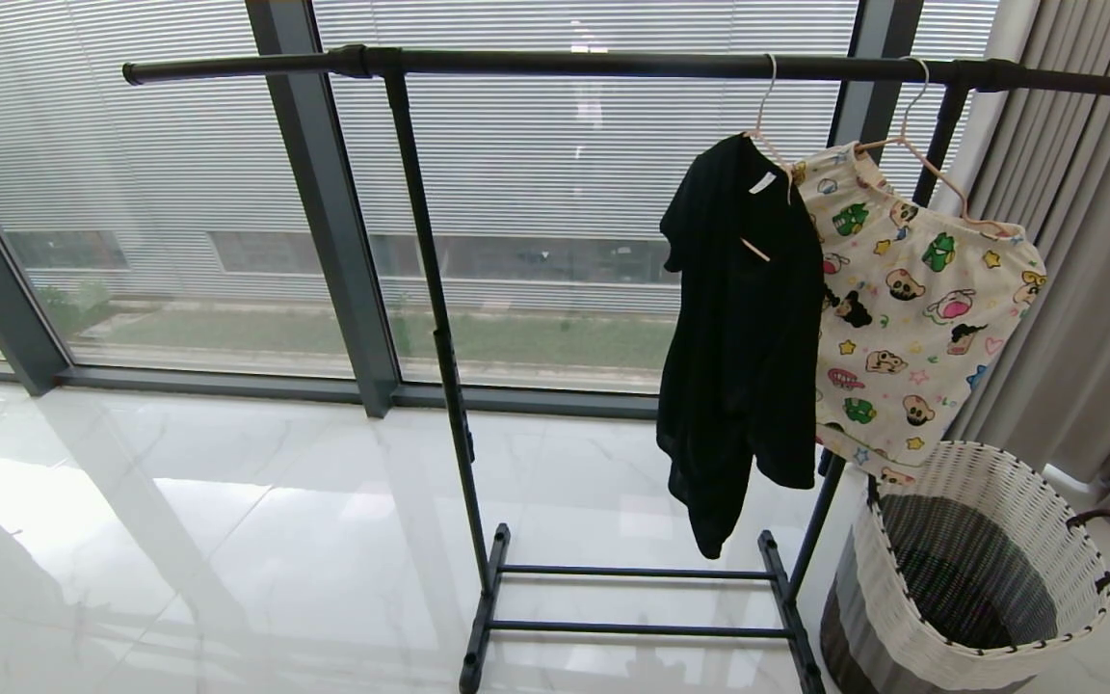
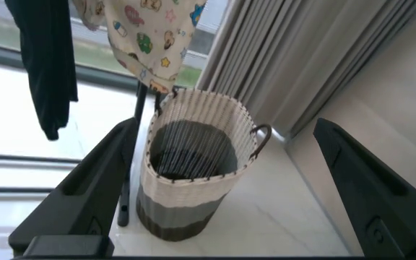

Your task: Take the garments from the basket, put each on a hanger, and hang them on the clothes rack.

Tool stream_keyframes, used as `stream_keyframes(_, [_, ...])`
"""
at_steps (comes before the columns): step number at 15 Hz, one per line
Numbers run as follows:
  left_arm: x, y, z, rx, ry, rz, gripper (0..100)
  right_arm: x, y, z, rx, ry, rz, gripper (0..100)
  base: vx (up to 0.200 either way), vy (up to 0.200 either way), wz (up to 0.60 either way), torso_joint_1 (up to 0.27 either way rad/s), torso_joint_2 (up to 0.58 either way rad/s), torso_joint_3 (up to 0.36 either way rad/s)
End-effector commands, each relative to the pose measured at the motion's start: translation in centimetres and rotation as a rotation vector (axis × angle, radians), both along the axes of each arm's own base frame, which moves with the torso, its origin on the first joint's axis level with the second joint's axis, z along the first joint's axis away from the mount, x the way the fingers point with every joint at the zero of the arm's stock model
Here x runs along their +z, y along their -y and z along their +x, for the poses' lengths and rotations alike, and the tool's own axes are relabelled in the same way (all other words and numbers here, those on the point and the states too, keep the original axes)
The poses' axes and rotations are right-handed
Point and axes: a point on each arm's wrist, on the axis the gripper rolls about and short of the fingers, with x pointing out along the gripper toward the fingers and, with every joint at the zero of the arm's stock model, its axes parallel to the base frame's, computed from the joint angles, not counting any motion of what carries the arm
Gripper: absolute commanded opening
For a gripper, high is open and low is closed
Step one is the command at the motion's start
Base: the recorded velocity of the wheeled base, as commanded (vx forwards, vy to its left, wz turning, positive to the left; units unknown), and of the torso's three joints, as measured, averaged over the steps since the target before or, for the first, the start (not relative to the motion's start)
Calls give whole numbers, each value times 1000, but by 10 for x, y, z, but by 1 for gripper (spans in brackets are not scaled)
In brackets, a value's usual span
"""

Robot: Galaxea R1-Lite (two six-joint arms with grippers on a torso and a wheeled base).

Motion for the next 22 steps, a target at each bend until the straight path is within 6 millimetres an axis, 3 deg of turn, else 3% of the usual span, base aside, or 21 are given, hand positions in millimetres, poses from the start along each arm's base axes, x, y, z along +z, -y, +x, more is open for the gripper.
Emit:
stream_keyframes(1, [2,1,0,-36,41,-24,100,-2,0,-5,52,54,-5,100,0,0,0,0,0,0])
stream_keyframes(3, [6,5,2,-271,114,-65,100,-3,0,-5,74,46,14,100,0,0,0,0,0,0])
stream_keyframes(7, [-3,13,5,-646,49,-179,100,-8,-5,-5,280,-4,109,100,0,0,0,0,0,0])
stream_keyframes(9, [-3,15,5,-731,39,-207,100,-8,-5,-5,301,-10,144,100,0,0,0,0,0,0])
stream_keyframes(11, [-4,14,5,-687,51,-235,100,-8,-3,-4,196,0,150,100,0,0,0,0,0,0])
stream_keyframes(13, [-1,10,4,-486,86,-183,100,-10,3,-5,-63,6,175,100,0,0,0,0,0,0])
stream_keyframes(14, [-1,10,4,-481,86,-180,100,-10,3,-5,-79,9,182,100,0,0,0,0,0,0])
stream_keyframes(19, [-2,13,5,-636,95,-271,100,-15,-3,-4,184,-57,230,100,0,0,0,0,0,0])
stream_keyframes(22, [-3,13,5,-650,71,-221,100,-17,-3,-4,203,-78,223,100,0,0,0,0,0,0])
